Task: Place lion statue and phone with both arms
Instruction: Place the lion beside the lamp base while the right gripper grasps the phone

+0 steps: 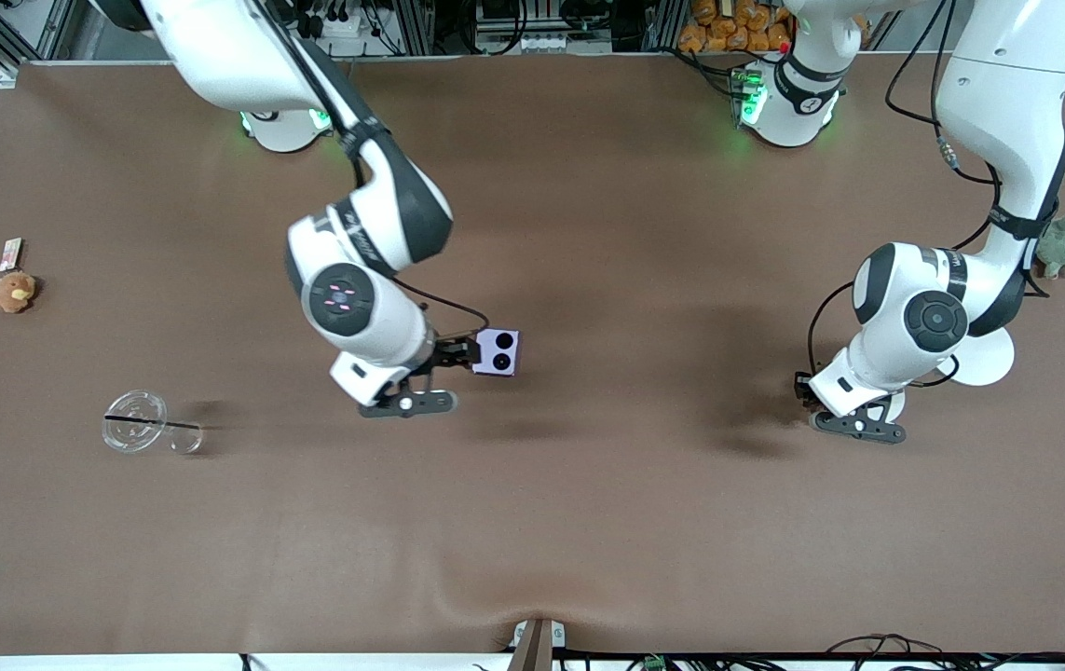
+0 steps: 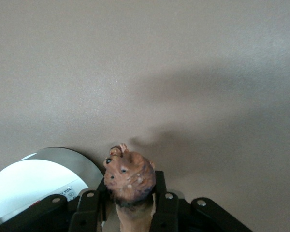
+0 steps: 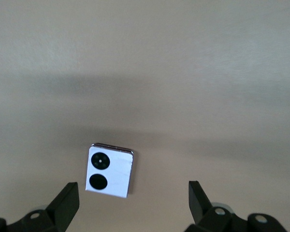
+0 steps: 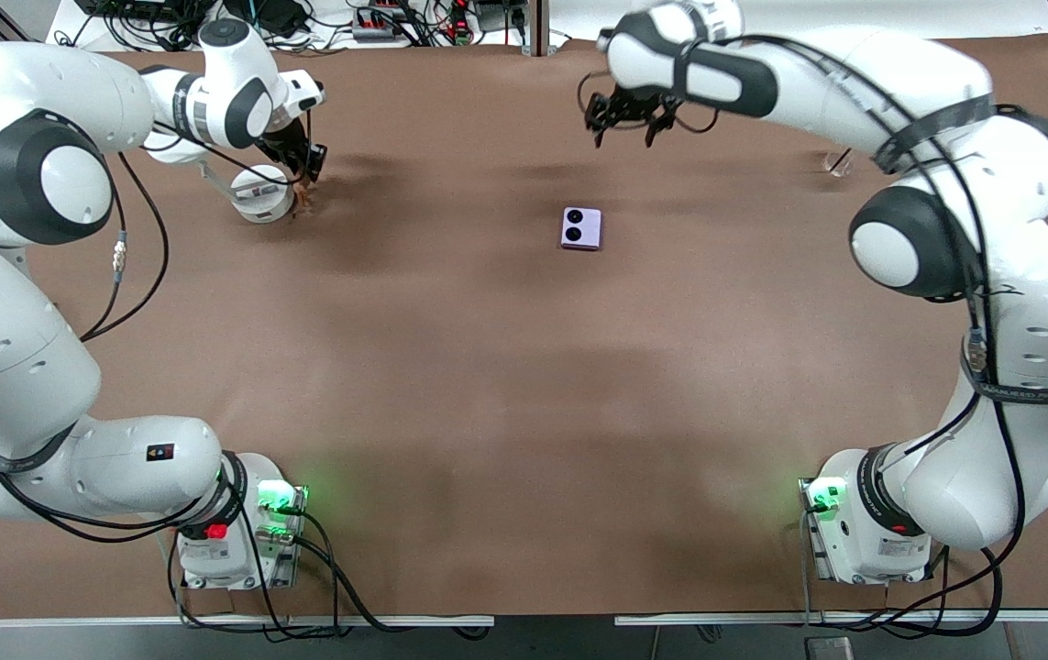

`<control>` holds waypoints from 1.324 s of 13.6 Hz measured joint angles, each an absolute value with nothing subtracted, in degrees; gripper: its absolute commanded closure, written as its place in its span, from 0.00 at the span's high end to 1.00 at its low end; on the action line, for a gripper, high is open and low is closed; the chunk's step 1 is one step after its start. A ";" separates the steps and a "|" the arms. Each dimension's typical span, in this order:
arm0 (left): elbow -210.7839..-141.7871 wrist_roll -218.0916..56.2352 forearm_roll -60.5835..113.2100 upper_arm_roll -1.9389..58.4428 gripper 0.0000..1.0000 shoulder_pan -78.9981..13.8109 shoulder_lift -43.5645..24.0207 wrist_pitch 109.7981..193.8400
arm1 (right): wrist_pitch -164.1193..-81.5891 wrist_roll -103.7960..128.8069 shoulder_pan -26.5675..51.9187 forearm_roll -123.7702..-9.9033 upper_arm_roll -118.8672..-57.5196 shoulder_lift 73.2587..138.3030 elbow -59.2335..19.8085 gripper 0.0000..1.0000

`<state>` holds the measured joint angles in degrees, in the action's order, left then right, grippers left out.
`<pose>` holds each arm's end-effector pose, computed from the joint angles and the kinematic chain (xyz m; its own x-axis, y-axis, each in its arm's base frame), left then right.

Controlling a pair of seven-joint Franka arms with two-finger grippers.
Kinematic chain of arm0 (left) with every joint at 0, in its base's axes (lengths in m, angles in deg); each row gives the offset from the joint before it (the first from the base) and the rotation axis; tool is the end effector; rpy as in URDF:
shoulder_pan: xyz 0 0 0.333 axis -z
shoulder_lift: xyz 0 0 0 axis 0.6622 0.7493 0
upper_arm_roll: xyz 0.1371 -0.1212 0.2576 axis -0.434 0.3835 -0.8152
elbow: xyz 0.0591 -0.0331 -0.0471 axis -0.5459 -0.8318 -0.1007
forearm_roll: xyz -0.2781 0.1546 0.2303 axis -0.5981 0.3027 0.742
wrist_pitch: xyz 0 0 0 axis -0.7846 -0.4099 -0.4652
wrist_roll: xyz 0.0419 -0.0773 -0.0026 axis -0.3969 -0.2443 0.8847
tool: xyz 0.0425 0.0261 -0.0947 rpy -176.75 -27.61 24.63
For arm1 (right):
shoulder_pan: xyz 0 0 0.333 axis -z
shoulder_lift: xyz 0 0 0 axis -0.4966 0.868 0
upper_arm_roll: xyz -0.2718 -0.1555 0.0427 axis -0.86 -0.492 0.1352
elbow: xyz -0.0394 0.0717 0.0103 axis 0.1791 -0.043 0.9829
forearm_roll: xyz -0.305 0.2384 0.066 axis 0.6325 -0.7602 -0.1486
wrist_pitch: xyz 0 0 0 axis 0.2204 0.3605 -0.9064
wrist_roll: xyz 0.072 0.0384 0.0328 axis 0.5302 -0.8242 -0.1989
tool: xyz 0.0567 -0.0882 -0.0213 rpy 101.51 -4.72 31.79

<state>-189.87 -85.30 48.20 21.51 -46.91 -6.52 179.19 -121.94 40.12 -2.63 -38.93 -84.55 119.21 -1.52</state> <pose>0.6161 -0.0632 0.2204 0.9738 -0.2208 0.0544 -0.2187 -0.9749 -0.0425 0.6099 0.3769 0.3205 0.9918 0.0806 -0.0991 0.0719 -0.9934 -0.0892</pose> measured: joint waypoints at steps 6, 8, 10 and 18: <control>-193.33 -85.40 48.28 21.68 0.00 -47.20 -6.54 183.91 | -125.31 44.98 -5.54 -38.82 -84.58 126.36 -1.79 1.00; -193.60 -85.40 48.32 21.68 0.25 -47.25 -6.63 184.39 | -126.29 46.33 -6.04 -38.82 -84.58 126.94 -2.05 1.00; -193.67 -85.40 48.34 21.68 1.00 -47.25 -6.64 184.49 | -127.41 48.38 -6.46 -38.84 -84.56 127.23 -2.30 1.00; -193.81 -85.08 48.34 23.48 1.00 -47.29 -6.78 185.38 | -132.09 52.88 -9.06 -39.14 -84.58 127.70 -5.16 1.00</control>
